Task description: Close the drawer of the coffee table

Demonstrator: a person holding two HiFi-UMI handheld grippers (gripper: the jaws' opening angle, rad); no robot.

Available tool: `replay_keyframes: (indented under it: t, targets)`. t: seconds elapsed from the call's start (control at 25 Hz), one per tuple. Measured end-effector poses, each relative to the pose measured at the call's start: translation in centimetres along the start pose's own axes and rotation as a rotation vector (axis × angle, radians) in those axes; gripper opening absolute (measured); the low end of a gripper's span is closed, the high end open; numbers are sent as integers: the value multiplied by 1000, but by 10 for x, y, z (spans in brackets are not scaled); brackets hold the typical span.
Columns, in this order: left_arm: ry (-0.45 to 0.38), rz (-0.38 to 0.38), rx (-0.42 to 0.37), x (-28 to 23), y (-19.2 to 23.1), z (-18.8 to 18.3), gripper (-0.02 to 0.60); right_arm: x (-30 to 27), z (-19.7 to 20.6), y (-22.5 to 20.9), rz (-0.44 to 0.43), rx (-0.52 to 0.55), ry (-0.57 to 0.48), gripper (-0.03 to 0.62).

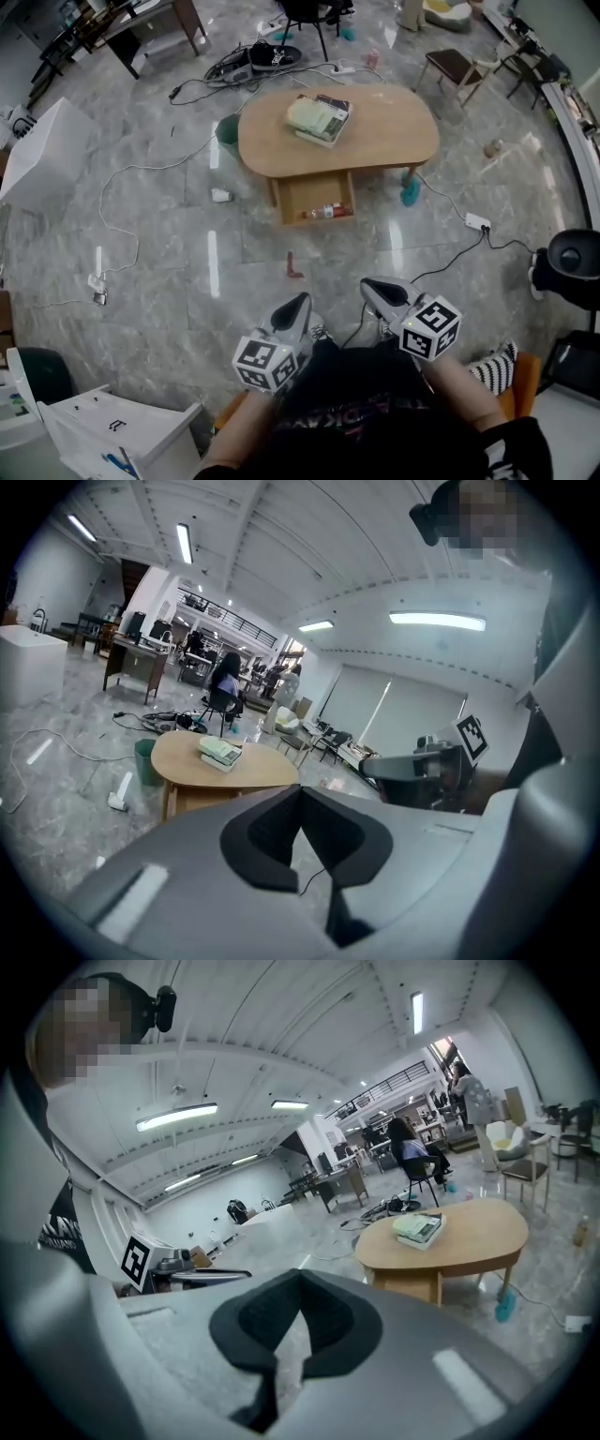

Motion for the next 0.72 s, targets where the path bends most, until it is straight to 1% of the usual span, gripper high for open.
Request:
replay_keyframes:
  t: [0.28, 0.4, 0.72]
  targets:
    - [11, 38, -87, 7, 32, -10, 2, -15, 8, 12, 74, 27, -49, 0]
    - [17, 37, -120, 9, 42, -12, 2, -15, 12, 15, 104, 33, -68, 0]
    - [-7, 3, -110, -4, 55, -4, 2, -13, 13, -6, 146, 24, -68, 0]
Point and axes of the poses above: the fingertips, and each gripper's own axes: x backward along the fingers, y to its left, z out of its underside, the point moved 8 cm from there along x, backward along the fingers, and after that the axes turned 15 degrees about -y, right-handed, at the moved point
